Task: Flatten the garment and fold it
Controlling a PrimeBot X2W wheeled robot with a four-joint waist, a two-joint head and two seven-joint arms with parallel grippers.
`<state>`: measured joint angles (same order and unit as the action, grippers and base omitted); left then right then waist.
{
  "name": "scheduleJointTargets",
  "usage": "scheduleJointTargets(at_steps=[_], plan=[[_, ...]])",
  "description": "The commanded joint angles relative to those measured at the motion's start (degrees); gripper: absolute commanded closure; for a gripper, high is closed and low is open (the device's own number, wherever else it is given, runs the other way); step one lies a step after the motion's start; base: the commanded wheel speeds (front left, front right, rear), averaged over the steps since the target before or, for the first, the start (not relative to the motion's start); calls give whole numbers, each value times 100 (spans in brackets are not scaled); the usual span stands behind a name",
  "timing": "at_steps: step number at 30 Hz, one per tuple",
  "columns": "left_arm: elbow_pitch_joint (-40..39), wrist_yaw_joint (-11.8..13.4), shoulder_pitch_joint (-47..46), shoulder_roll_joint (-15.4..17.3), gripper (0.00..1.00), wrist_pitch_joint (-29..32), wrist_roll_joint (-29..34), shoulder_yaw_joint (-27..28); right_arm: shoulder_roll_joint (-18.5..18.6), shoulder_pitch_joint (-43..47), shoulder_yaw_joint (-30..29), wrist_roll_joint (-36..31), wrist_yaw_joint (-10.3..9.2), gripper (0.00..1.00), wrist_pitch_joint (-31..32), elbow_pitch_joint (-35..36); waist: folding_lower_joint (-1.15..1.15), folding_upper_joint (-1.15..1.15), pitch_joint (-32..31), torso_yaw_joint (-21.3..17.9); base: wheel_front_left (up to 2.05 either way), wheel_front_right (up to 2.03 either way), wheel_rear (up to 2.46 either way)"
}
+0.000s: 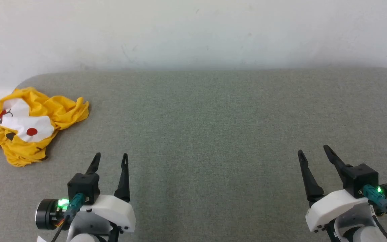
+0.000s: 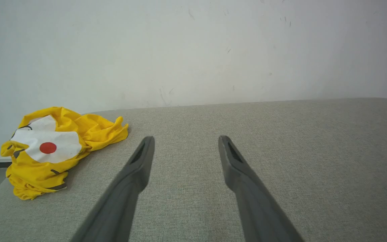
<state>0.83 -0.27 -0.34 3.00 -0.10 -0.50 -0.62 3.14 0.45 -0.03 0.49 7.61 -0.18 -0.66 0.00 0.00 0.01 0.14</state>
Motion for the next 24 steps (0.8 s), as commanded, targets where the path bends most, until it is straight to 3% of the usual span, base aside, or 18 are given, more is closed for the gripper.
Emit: scheduleJointTargets(at_steps=[1,24], plan=[[45,54,-47,-1,0,-70,-70,-43,-3,0,-28,36,-1,0,-61,-12,0,0,0,17,0,0,0],[211,248,-143,-2,0,-334,-250,-91,-7,-24,-82,112,-3,0,-299,-128,0,0,-3,718,0,0,0]])
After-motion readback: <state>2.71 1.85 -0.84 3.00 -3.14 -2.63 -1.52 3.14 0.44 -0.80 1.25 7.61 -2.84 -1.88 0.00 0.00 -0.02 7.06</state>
